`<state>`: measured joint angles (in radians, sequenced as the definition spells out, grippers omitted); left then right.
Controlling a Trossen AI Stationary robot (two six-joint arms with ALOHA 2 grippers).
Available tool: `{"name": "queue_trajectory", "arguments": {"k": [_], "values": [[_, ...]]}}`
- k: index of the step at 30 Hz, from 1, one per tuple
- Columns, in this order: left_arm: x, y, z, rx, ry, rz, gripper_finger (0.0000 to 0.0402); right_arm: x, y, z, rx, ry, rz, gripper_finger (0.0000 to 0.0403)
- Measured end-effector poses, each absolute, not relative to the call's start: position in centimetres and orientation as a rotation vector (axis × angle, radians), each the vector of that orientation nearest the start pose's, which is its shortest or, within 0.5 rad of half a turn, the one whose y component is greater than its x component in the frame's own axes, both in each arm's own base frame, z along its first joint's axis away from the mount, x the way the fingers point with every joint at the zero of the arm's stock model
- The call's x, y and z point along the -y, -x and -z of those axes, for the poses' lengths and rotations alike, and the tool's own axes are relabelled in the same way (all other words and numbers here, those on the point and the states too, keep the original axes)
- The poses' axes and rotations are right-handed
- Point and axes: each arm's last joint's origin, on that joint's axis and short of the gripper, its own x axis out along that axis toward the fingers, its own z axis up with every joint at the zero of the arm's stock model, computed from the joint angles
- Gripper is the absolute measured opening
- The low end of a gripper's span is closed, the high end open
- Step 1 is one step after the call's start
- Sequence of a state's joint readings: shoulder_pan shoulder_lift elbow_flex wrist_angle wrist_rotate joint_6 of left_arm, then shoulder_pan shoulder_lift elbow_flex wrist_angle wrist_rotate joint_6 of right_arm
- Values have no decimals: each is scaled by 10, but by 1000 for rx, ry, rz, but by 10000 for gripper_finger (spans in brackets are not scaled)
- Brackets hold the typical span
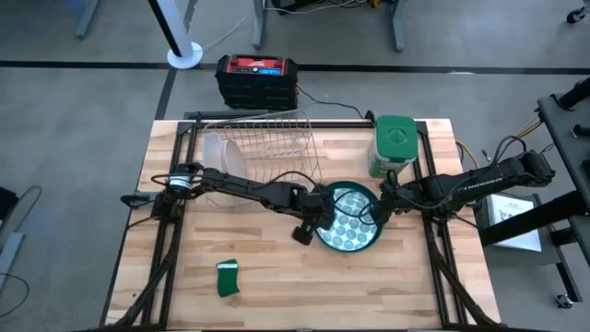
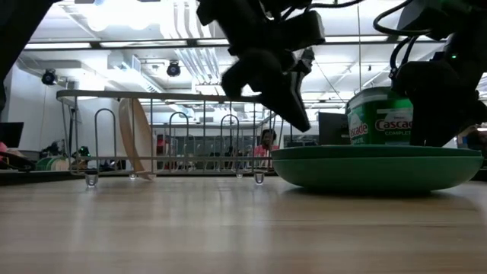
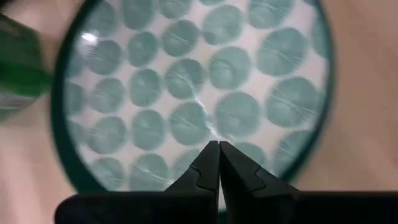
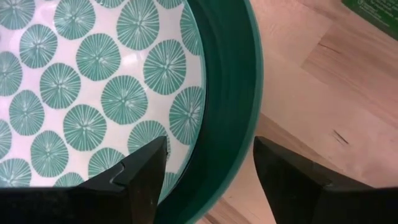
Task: Sort dishes
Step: Adjust the dish rack
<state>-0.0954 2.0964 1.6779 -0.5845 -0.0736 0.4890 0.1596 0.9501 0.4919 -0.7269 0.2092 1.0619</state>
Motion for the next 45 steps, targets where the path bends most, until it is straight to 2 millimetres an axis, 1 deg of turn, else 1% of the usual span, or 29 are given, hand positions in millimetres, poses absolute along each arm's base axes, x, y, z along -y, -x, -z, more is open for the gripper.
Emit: {"name": "queue_trajectory", "arguments": {"k": [4,9,12,16,17,19,24,29,31,36,41,45], "values": [[50,-440,-210,-1050,-530,337,0,-18,-148,-175,-1010,-697,628,232],[62,-418,-225,-1156,-487,348,0,-18,-148,-175,-1018,-660,608,224],[65,-401,-228,-1298,-419,291,0,-17,-148,-175,-1007,-627,614,220],[62,-370,-227,-1584,-233,127,0,-17,-148,-175,-996,-599,621,221],[61,-362,-225,-1651,-208,91,0,-16,-148,-175,-997,-596,620,222],[61,-351,-222,-1711,-198,59,0,-16,-148,-175,-997,-587,615,226],[59,-328,-223,-1746,-177,19,0,-16,-149,-175,-986,-568,625,231],[51,-311,-232,-1721,-285,-80,0,-16,-149,-175,-982,-568,625,226],[49,-303,-233,-1723,-304,-90,0,-16,-150,-175,-977,-571,623,223],[46,-281,-230,-1750,-310,-87,0,-16,-153,-176,-948,-584,610,225],[41,-259,-222,-1794,-328,-95,0,-17,-154,-177,-935,-591,605,231],[37,-250,-215,-1806,-393,-144,0,-17,-155,-177,-926,-597,602,226]]}}
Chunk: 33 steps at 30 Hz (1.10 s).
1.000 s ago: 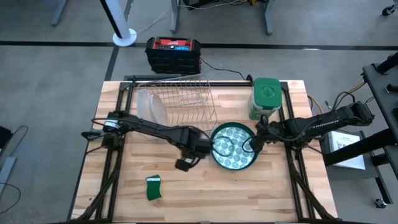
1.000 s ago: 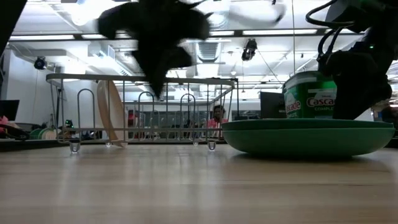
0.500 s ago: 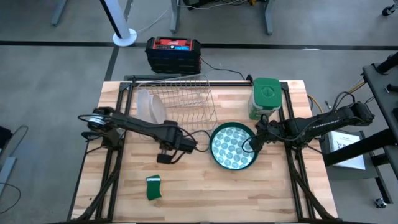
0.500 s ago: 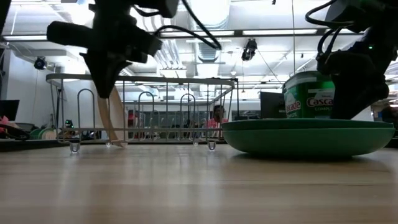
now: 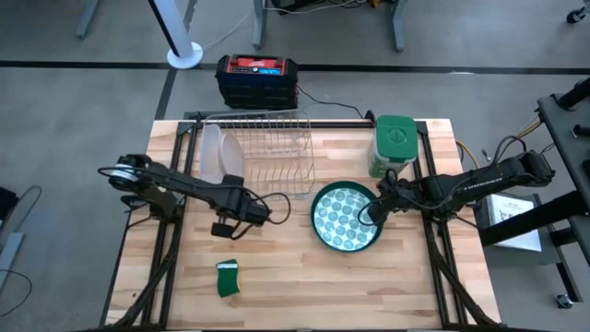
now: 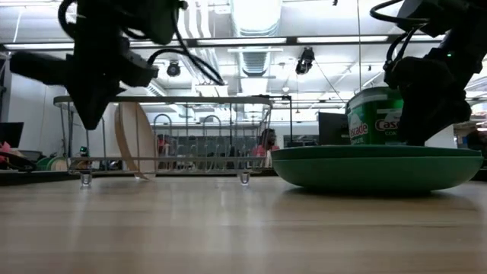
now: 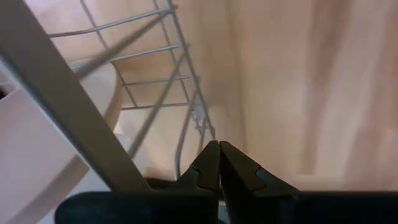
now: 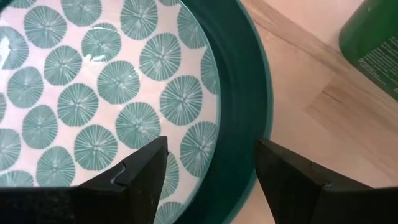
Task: Sort dishes
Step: Adjust the dish rack, then put the blue patterned plate on the dish rack
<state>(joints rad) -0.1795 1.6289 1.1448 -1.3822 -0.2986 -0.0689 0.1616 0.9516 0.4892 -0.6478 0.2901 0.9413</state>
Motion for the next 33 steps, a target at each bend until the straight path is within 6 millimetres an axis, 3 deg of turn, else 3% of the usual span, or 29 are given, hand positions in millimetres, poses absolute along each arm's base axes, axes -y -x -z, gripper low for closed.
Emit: {"name": "queue_trajectory", "arguments": {"k": [6,11,17,21,25,33], "values": [[35,-247,-216,-1792,-390,-180,0,-17,-155,-178,-918,-603,596,220],[43,-263,-243,-1689,-219,-140,0,-19,-155,-177,-951,-636,554,227],[56,-303,-288,-1283,-161,-38,0,-19,-155,-177,-961,-672,558,226],[60,-326,-300,-1058,-218,26,0,-19,-153,-176,-980,-677,576,220],[63,-346,-289,-996,-312,46,0,-18,-149,-174,-1017,-666,597,219],[74,-397,-236,-989,-417,98,0,-18,-150,-174,-1009,-661,589,236]]}}
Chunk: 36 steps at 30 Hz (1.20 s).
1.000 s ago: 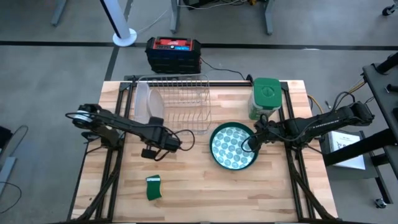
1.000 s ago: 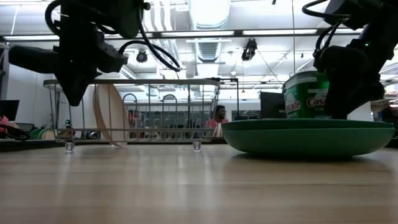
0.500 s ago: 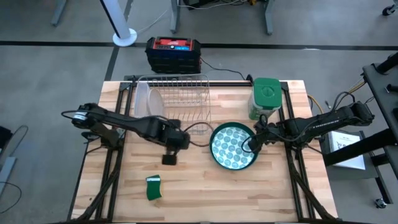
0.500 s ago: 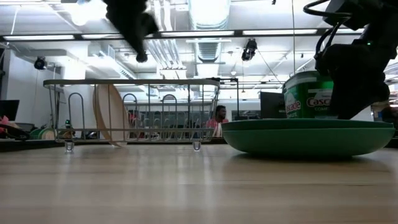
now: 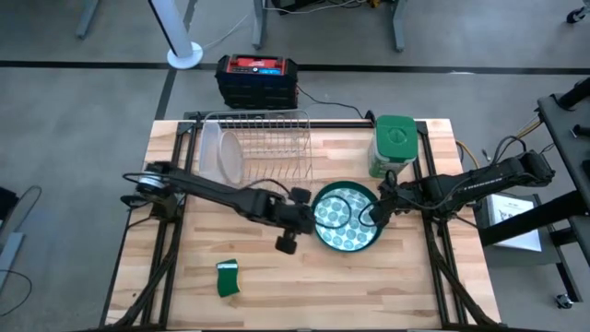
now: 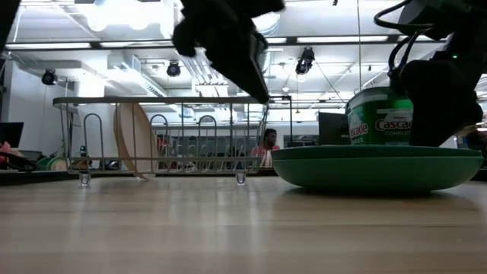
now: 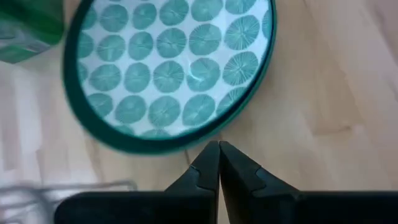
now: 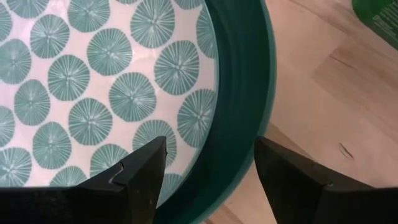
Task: Sort dishes
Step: Put the blue patterned plate on the dish rack
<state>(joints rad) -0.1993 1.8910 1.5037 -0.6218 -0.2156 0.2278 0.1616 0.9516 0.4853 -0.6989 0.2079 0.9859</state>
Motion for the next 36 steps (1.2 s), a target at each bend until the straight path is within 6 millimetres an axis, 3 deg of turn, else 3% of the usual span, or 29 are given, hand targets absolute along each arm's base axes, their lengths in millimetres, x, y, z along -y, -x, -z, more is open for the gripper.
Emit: {"name": "queue_trajectory", "arguments": {"k": [11,24,36], "values": [[81,-445,-203,-1124,-494,109,0,-18,-149,-171,-1007,-659,589,219],[75,-452,-185,-1180,-481,74,0,-19,-153,-162,-925,-674,547,219],[73,-457,-171,-1177,-471,70,0,-20,-158,-176,-891,-686,500,221]]}}
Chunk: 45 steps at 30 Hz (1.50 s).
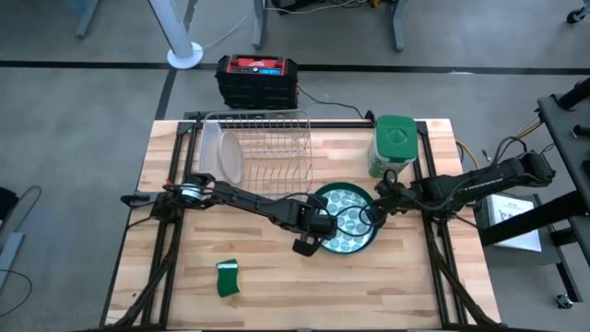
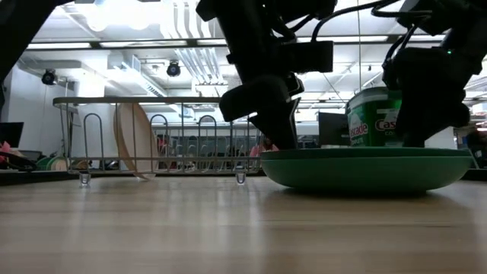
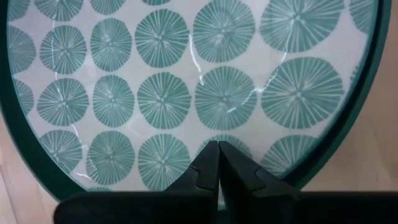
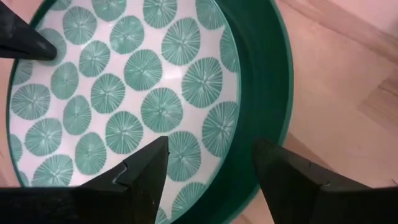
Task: Sort dishes
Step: Put the blue patterned plate on the dish rack
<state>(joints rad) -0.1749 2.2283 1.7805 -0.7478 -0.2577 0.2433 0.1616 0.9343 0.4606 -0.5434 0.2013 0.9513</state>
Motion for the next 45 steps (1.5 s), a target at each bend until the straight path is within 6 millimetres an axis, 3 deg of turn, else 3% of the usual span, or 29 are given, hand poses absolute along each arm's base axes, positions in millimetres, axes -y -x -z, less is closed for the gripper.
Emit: {"name": "queue_trajectory", "arguments": {"k": [13,20,26,36,45], "values": [[67,-459,-162,-1153,-446,93,0,-21,-164,-163,-913,-683,529,221],[65,-462,-161,-1127,-450,98,0,-22,-175,-154,-927,-659,523,199],[64,-463,-161,-1123,-448,97,0,-22,-180,-148,-932,-623,563,151],[65,-463,-161,-1121,-447,99,0,-20,-174,-158,-881,-607,567,15],[65,-464,-162,-1100,-450,89,0,-18,-165,-173,-802,-589,526,1]]}}
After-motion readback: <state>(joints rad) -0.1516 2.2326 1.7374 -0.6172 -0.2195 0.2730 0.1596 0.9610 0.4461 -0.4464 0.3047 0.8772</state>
